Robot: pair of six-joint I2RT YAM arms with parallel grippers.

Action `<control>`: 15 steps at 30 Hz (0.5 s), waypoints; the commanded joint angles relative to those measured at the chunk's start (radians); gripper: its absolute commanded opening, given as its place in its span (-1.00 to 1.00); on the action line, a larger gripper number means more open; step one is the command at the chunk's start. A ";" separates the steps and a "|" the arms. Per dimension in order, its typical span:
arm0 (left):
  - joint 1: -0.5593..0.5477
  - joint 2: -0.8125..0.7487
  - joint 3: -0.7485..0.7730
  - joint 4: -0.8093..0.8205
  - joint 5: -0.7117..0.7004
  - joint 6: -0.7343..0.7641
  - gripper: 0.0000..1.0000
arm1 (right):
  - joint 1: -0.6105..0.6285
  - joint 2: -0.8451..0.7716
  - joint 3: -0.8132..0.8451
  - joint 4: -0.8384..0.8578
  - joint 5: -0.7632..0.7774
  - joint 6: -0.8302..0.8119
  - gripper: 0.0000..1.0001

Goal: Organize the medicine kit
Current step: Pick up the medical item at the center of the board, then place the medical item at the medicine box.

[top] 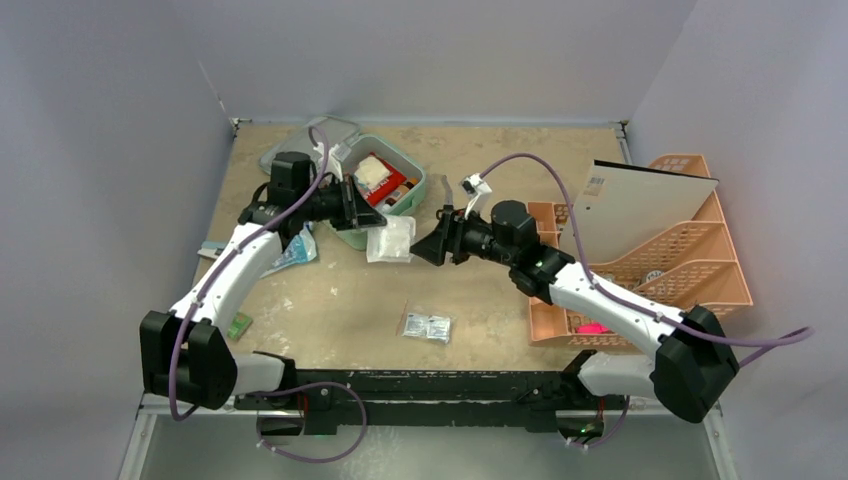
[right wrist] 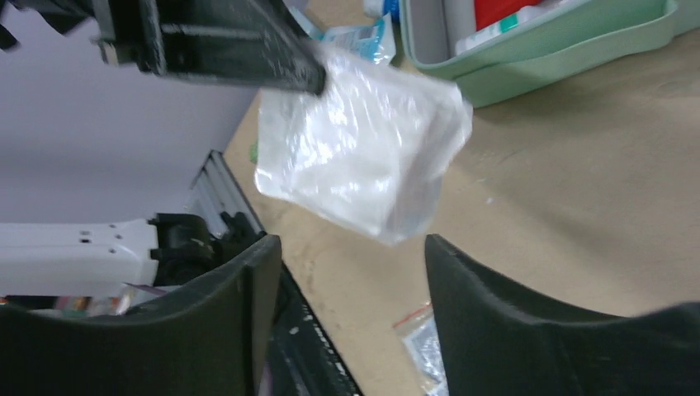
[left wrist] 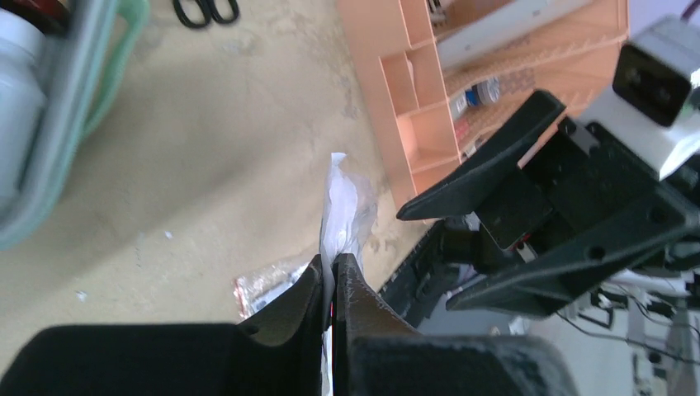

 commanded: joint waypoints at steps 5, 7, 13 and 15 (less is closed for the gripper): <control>0.050 0.062 0.136 0.167 -0.235 -0.046 -1.00 | 0.004 -0.084 -0.016 -0.077 0.123 -0.009 0.98; 0.059 0.090 0.150 0.209 -0.301 -0.054 -1.00 | 0.003 -0.096 -0.017 -0.089 0.128 -0.015 0.97; 0.090 0.231 0.194 0.360 -0.443 -0.106 -1.00 | 0.004 -0.103 -0.009 -0.101 0.130 -0.022 0.98; 0.103 0.289 0.211 0.422 -0.467 -0.133 -1.00 | 0.004 -0.093 -0.004 -0.105 0.126 -0.026 0.98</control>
